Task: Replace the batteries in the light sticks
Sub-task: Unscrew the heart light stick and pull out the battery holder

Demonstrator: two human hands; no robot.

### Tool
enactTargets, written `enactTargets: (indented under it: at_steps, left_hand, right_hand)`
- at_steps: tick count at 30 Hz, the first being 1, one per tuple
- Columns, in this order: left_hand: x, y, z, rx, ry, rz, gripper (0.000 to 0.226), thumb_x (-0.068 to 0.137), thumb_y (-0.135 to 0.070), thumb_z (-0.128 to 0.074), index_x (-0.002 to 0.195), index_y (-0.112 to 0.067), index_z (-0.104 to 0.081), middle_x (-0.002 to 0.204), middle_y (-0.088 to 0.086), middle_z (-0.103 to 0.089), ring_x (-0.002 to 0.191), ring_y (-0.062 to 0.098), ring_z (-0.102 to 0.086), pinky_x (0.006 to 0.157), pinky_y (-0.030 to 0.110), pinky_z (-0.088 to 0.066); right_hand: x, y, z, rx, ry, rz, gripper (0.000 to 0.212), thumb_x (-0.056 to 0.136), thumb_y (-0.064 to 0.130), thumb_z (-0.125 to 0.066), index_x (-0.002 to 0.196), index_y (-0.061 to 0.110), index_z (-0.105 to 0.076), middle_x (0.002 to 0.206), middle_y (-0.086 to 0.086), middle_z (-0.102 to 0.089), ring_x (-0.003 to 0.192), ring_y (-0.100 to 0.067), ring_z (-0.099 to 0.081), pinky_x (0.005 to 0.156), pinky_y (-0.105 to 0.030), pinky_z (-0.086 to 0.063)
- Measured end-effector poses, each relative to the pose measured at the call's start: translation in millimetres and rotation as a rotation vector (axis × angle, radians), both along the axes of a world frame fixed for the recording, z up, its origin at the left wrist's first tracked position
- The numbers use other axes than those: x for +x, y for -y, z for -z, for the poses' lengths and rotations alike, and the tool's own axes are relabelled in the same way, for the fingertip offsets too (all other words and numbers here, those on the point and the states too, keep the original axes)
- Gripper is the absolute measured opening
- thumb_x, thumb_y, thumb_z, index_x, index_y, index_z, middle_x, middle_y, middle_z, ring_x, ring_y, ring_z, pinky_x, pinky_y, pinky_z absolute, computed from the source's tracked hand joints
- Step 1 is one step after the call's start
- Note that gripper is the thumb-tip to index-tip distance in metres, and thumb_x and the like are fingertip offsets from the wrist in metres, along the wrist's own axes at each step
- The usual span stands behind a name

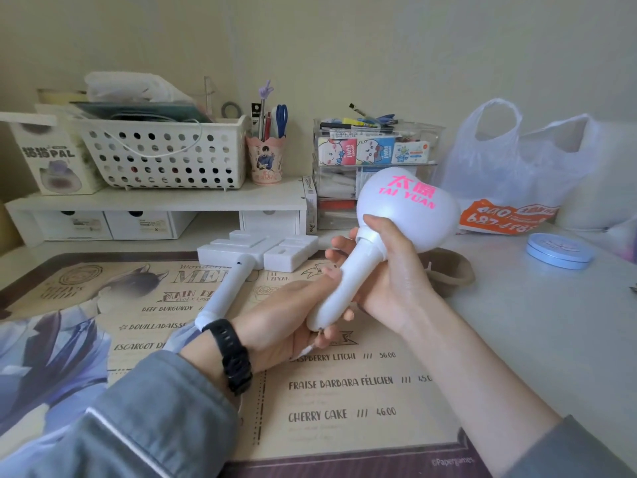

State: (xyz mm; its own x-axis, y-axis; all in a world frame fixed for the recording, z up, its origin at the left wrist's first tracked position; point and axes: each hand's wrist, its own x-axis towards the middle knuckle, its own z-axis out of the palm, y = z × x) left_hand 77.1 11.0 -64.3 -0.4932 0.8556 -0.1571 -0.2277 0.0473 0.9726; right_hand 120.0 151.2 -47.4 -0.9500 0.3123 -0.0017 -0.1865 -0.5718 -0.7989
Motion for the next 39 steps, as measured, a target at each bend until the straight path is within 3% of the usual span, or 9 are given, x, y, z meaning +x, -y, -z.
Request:
enactTargets:
  at_steps: [5,9,11,14,19,23,29,33,39]
  left_hand:
    - [-4.1,1.3,5.0,-0.012,-0.081,-0.061,0.076,0.062,-0.041,-0.085,0.119,-0.004,-0.05,0.083,0.009,-0.063,0.055,0.013,-0.051,0.052,0.022,-0.031]
    - [4.8,0.9,-2.7,0.141,0.009,-0.022,0.044,0.085,-0.054,-0.051,0.117,-0.023,-0.055,0.074,0.006,-0.06,0.042,0.01,-0.039,0.035,0.014,-0.028]
    - [5.5,-0.8,-3.9,0.186,-0.01,-0.065,0.042,0.089,-0.053,-0.042,0.114,-0.022,-0.056,0.065,0.006,-0.054,0.036,0.011,-0.04,0.031,0.015,-0.034]
    - [5.2,-3.5,-1.6,0.2,-0.066,-0.171,0.048,0.095,-0.051,-0.034,0.096,-0.009,-0.057,0.058,0.006,-0.052,0.034,0.014,-0.043,0.032,0.02,-0.04]
    - [12.3,-3.5,-2.7,0.157,-0.023,-0.246,0.053,0.092,-0.059,-0.035,0.072,-0.016,-0.059,0.052,0.0,-0.055,0.031,0.012,-0.04,0.031,0.016,-0.032]
    - [11.2,-4.5,-2.4,0.195,-0.003,-0.302,0.033,0.085,-0.056,-0.05,0.098,-0.027,-0.055,0.056,-0.004,-0.063,0.037,0.014,-0.043,0.033,0.02,-0.035]
    - [8.3,-1.2,-2.7,0.265,0.041,-0.258,0.028,0.09,-0.046,-0.053,0.087,-0.019,-0.061,0.072,0.008,-0.054,0.04,0.014,-0.044,0.035,0.019,-0.037]
    - [5.1,-0.6,-1.6,0.241,0.027,-0.261,0.028,0.09,-0.046,-0.052,0.1,-0.02,-0.058,0.073,0.002,-0.061,0.043,0.012,-0.045,0.035,0.018,-0.038]
    - [3.9,0.1,1.7,0.267,0.098,-0.212,0.035,0.089,-0.05,-0.052,0.107,-0.021,-0.058,0.072,-0.003,-0.059,0.043,0.009,-0.04,0.037,0.017,-0.03]
  right_hand:
    - [2.3,5.0,1.1,0.097,-0.004,-0.057,0.03,0.074,0.04,-0.064,0.086,0.014,-0.056,0.081,-0.01,-0.067,0.083,-0.026,-0.059,0.079,-0.039,-0.046]
    - [2.6,11.1,5.8,0.222,0.001,-0.137,0.035,0.073,0.048,-0.068,0.086,0.017,-0.059,0.094,-0.012,-0.062,0.063,-0.019,-0.055,0.035,-0.018,-0.032]
    - [1.8,14.6,8.0,0.228,0.004,-0.195,0.042,0.073,0.052,-0.069,0.086,0.013,-0.062,0.092,-0.019,-0.056,0.051,-0.022,-0.049,0.038,-0.022,-0.038]
    - [5.2,21.8,8.0,0.221,0.059,-0.316,0.061,0.076,0.057,-0.064,0.108,0.005,-0.059,0.053,-0.014,-0.036,0.04,-0.026,-0.044,0.044,-0.034,-0.047]
    - [11.9,32.6,5.2,0.269,0.095,-0.281,0.044,0.083,0.048,-0.055,0.094,0.006,-0.057,0.042,-0.004,-0.039,0.033,-0.022,-0.044,0.039,-0.032,-0.048]
    - [9.0,33.2,6.9,0.316,0.049,-0.277,0.05,0.081,0.049,-0.057,0.11,0.009,-0.057,0.066,-0.009,-0.061,0.036,-0.021,-0.046,0.038,-0.028,-0.047]
    - [4.2,26.5,12.7,0.255,-0.011,-0.219,0.073,0.075,0.052,-0.065,0.124,-0.002,-0.055,0.085,-0.01,-0.067,0.038,-0.022,-0.049,0.04,-0.029,-0.045]
    - [2.5,27.2,15.4,0.27,-0.068,-0.036,0.049,0.073,0.036,-0.073,0.106,0.001,-0.063,0.11,-0.027,-0.066,0.044,-0.027,-0.055,0.038,-0.032,-0.045]
    - [3.9,31.9,16.2,0.34,-0.067,0.043,0.049,0.064,0.037,-0.081,0.097,0.004,-0.067,0.097,-0.029,-0.067,0.05,-0.031,-0.06,0.041,-0.035,-0.048]
